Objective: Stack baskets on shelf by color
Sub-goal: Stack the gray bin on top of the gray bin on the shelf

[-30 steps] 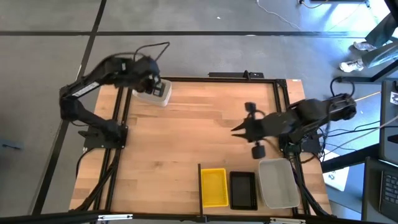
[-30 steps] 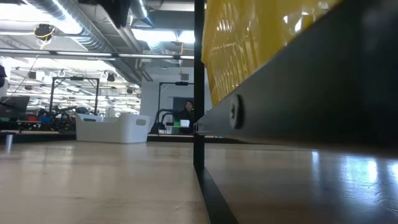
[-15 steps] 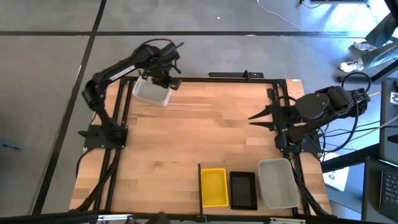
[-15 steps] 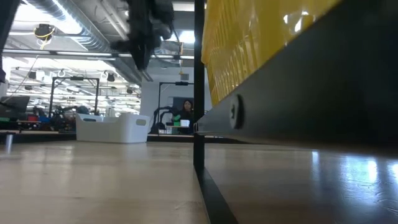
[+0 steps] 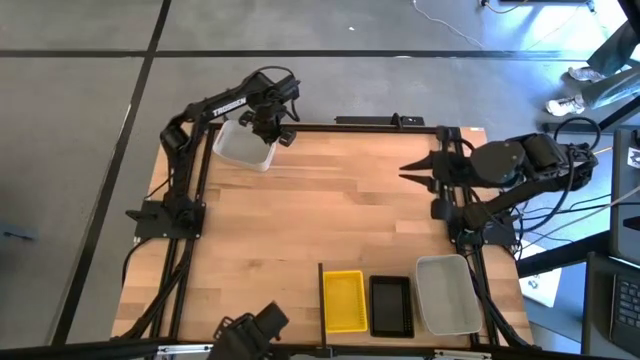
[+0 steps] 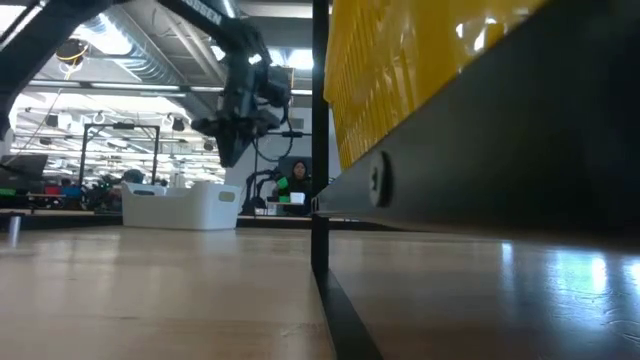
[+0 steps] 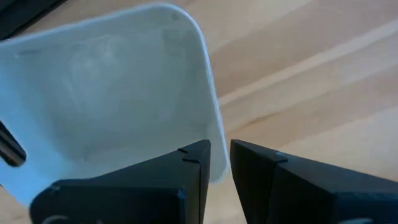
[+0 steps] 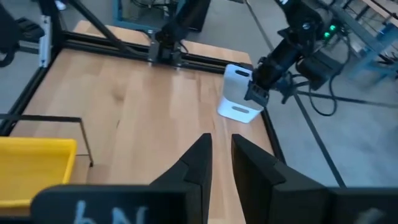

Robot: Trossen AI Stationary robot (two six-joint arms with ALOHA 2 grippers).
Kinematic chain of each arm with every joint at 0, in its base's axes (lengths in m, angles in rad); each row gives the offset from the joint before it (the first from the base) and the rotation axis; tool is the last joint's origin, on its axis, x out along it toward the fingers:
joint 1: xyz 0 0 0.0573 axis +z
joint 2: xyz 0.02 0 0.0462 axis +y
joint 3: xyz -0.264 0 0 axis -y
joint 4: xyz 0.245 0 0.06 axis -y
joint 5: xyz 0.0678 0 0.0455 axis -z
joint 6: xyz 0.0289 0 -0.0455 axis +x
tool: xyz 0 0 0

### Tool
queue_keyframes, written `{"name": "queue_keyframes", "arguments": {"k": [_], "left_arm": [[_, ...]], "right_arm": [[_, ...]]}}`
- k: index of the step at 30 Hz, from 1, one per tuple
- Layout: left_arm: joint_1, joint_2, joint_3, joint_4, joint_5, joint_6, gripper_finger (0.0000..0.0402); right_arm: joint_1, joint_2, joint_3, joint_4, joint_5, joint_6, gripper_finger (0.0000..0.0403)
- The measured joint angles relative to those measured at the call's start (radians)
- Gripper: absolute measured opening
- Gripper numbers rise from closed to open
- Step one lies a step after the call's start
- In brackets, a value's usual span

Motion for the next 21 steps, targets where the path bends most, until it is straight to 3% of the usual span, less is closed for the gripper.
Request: {"name": "queue_keyframes", "arguments": {"k": [21], "left_arm": [[0.026,0.047,0.000,0.107,-0.050,0.033,0.0055]], "right_arm": [[-0.089,0.000,-0.001,0.000,-0.003,0.005,0.0063]]}}
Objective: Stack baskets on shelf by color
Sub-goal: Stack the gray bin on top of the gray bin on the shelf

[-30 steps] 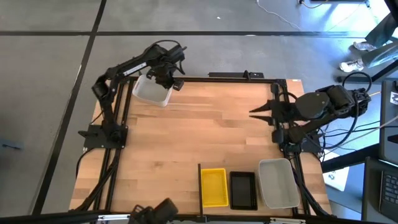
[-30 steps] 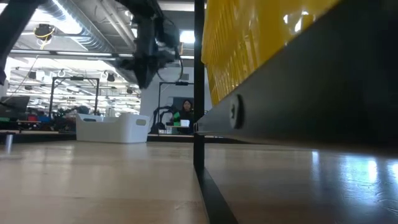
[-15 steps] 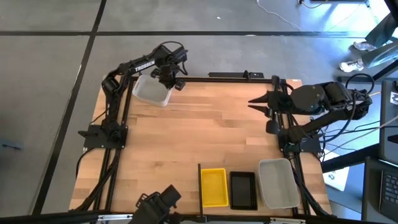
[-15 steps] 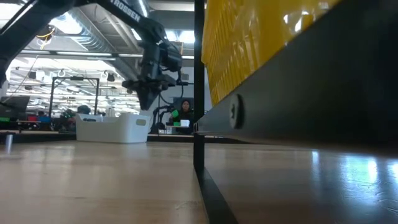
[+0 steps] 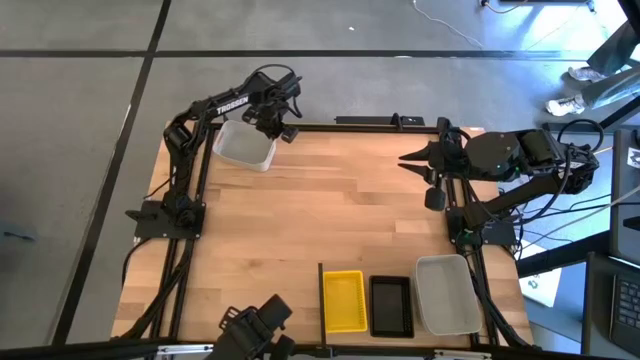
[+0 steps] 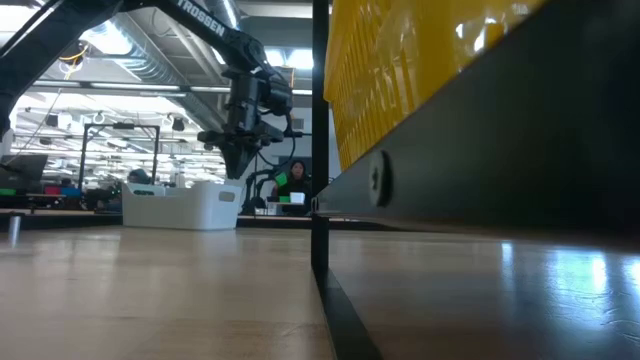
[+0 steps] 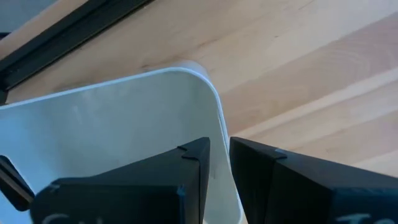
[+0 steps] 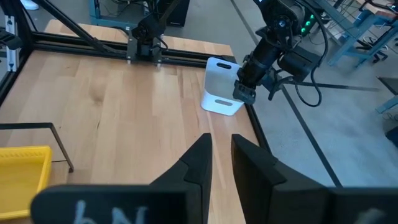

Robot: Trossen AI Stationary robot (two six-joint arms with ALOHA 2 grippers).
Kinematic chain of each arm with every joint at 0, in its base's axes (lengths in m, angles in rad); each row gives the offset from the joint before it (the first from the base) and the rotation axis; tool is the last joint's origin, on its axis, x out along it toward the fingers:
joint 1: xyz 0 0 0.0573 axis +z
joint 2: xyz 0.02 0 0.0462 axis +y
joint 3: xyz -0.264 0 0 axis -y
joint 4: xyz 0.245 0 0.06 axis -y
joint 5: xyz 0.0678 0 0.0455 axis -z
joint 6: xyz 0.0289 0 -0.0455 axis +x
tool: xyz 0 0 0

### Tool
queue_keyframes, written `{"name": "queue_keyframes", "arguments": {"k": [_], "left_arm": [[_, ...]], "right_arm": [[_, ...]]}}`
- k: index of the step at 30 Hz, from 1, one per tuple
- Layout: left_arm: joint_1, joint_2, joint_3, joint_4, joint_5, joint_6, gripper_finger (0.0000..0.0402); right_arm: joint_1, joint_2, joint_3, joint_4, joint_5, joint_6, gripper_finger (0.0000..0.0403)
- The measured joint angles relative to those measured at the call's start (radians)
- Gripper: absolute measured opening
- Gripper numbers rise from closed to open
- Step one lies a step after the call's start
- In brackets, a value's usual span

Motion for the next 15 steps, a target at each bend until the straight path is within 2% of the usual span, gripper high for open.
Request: {"name": "queue_keyframes", "arguments": {"k": [5,15], "left_arm": [[-0.004,0.000,-0.011,0.046,-0.003,-0.007,0.0055],[-0.014,0.000,-0.111,0.133,-0.033,-0.029,0.0055]], "right_arm": [[0.000,0.002,0.000,0.000,0.000,0.002,0.0063],[0.000,0.026,-0.001,-0.001,-0.001,0.000,0.0063]]}}
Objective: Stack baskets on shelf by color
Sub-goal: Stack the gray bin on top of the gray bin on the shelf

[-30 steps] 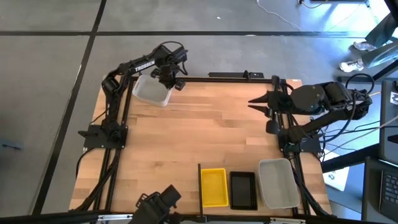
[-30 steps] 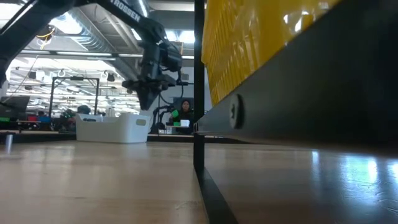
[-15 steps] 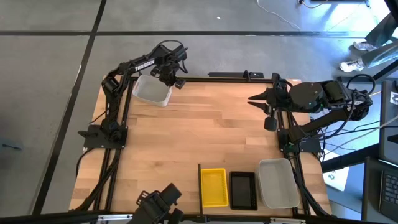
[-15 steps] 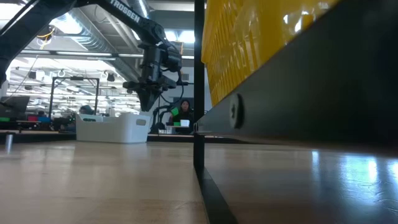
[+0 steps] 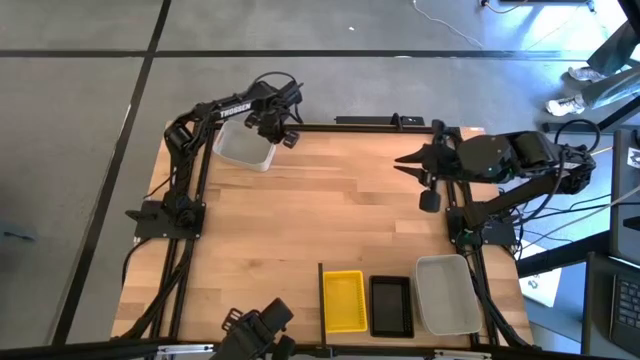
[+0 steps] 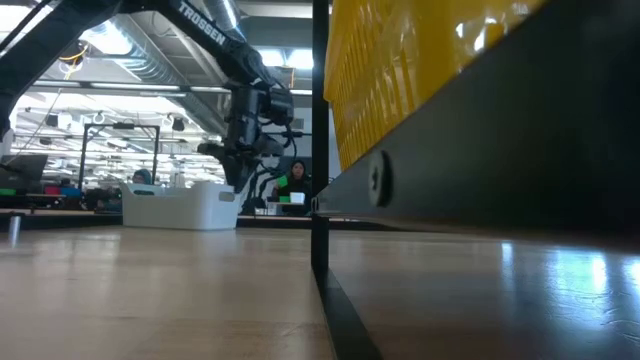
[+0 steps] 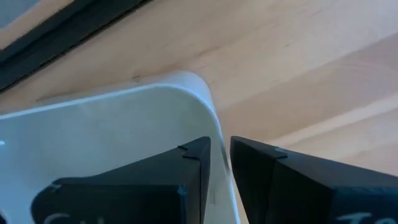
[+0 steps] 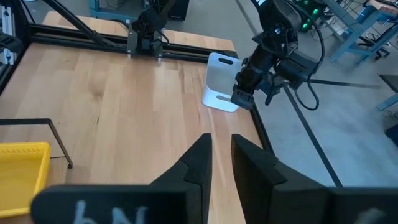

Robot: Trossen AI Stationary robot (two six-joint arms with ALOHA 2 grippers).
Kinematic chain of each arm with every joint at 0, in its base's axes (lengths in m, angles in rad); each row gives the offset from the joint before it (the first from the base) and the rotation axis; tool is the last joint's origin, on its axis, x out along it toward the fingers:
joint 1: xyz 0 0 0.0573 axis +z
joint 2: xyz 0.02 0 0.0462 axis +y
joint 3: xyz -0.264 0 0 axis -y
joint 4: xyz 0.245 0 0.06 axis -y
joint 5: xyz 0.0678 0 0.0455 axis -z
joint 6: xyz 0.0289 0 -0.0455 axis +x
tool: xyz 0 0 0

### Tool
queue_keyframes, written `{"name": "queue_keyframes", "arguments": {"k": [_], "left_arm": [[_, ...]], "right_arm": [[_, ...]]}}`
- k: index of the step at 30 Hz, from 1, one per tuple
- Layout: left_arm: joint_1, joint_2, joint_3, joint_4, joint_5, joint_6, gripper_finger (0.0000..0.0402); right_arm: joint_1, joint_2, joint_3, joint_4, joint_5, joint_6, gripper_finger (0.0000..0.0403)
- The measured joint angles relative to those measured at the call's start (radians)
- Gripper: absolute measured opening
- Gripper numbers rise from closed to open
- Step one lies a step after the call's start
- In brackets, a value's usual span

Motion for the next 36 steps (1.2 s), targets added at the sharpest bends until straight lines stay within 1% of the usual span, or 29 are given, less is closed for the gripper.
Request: {"name": "queue_keyframes", "arguments": {"k": [5,7,11,13,15,19,22,26,27,30,34,35,36], "left_arm": [[0.000,0.000,-0.056,0.079,0.000,0.002,0.0055],[-0.003,0.000,-0.070,0.084,0.000,0.006,0.0055],[-0.008,0.000,-0.081,0.093,0.000,0.136,0.0055],[-0.010,0.000,-0.081,0.094,-0.001,0.157,0.0054],[-0.010,0.000,-0.081,0.093,-0.001,0.183,0.0045],[-0.016,0.000,-0.080,0.092,-0.012,0.223,0.0008],[-0.036,0.000,-0.078,0.096,-0.049,0.253,0.0004],[-0.083,0.000,-0.034,0.075,-0.053,0.312,0.0002],[-0.100,0.000,-0.016,0.065,-0.064,0.328,0.0002],[-0.162,0.000,0.047,0.045,-0.151,0.407,0.0000],[-0.266,-0.001,0.129,0.041,-0.338,0.524,0.0000],[-0.290,-0.001,0.146,0.045,-0.369,0.546,0.0000],[-0.313,-0.001,0.164,0.073,-0.378,0.567,0.0000]], "right_arm": [[0.000,0.008,0.000,0.000,0.000,-0.001,0.0063],[0.000,0.008,0.000,0.000,0.000,-0.001,0.0063],[0.000,0.008,0.000,0.000,0.001,-0.001,0.0063],[0.000,0.008,0.000,0.000,0.003,-0.001,0.0063],[0.000,0.008,0.000,0.000,0.004,-0.001,0.0063],[0.000,0.008,0.000,0.000,0.004,-0.001,0.0063],[0.000,0.008,0.000,0.000,0.004,-0.002,0.0063],[0.000,0.008,0.000,0.000,0.030,-0.005,0.0063],[0.000,0.008,0.000,-0.001,0.043,-0.005,0.0063],[0.000,0.006,0.000,-0.022,0.090,-0.005,0.0063],[0.000,0.001,0.000,-0.084,0.178,0.000,0.0063],[0.000,-0.002,0.000,-0.095,0.204,0.000,0.0063],[0.000,-0.006,0.000,-0.110,0.234,0.000,0.0063]]}}
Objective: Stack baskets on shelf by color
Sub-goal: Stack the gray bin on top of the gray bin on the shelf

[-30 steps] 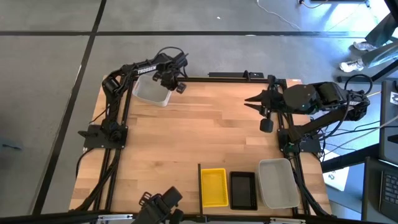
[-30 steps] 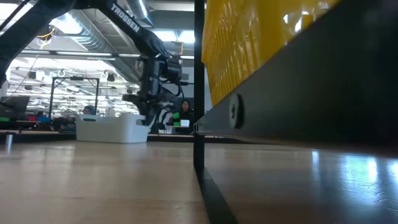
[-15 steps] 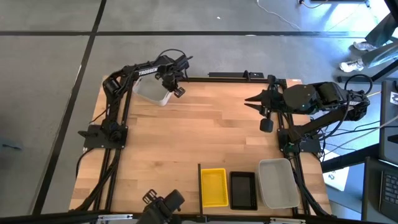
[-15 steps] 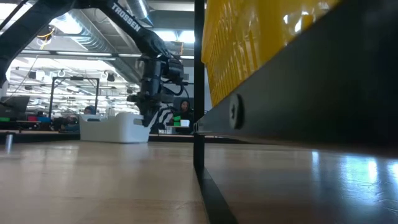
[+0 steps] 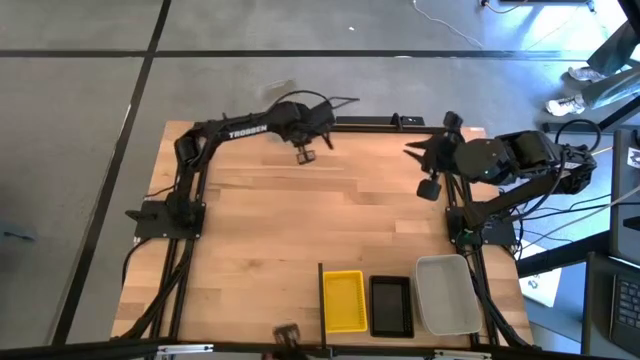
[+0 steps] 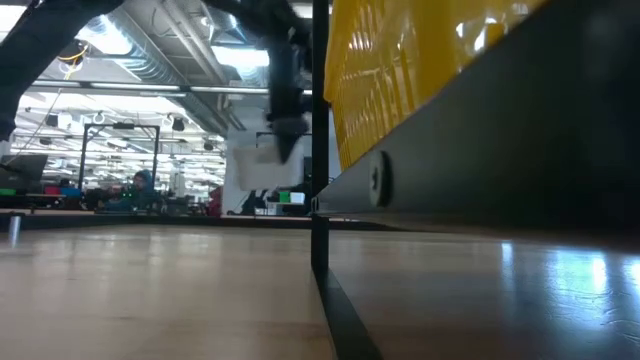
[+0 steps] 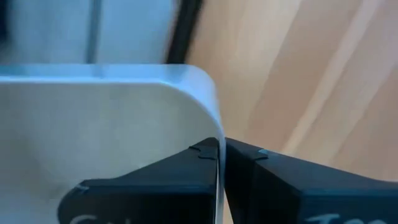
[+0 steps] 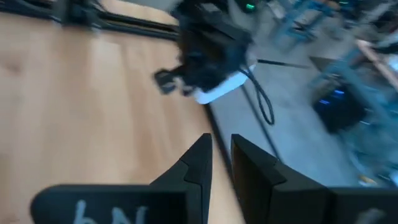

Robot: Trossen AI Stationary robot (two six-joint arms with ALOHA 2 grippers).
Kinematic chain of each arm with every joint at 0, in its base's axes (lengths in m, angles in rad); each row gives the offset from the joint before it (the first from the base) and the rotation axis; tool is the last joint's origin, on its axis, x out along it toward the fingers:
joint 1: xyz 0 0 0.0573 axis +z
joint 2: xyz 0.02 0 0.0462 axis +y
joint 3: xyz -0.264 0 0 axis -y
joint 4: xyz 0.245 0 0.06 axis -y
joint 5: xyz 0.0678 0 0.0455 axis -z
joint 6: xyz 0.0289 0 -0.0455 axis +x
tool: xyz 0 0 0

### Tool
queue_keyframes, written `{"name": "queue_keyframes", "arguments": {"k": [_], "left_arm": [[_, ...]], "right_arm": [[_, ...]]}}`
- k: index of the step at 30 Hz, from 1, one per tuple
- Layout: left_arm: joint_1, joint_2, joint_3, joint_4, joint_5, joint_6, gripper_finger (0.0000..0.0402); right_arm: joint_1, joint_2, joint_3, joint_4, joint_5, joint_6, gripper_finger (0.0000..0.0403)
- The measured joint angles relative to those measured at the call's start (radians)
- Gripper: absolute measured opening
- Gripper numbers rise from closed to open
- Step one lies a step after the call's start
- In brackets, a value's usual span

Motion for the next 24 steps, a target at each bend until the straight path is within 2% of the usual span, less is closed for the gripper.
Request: {"name": "queue_keyframes", "arguments": {"k": [6,10,12,15,22,24], "left_arm": [[-0.147,-0.003,0.046,0.103,-0.148,0.132,0.0000],[-0.231,-0.002,0.047,0.196,-0.170,0.226,0.0000],[-0.269,-0.002,0.047,0.234,-0.201,0.250,0.0000],[-0.326,-0.001,0.047,0.302,-0.287,0.291,0.0000],[-0.438,-0.001,0.047,0.408,-0.436,0.435,0.0000],[-0.463,-0.001,0.047,0.417,-0.477,0.462,0.0000]], "right_arm": [[0.004,-0.026,0.000,-0.084,0.221,0.053,0.0063],[0.012,-0.045,0.000,-0.145,0.350,0.061,0.0063],[0.012,-0.056,0.000,-0.160,0.379,0.054,0.0063],[0.012,-0.078,0.000,-0.171,0.362,0.051,0.0063],[0.012,-0.113,0.000,-0.170,0.167,0.050,0.0063],[0.012,-0.113,0.000,-0.170,0.153,0.046,0.0063]]}}
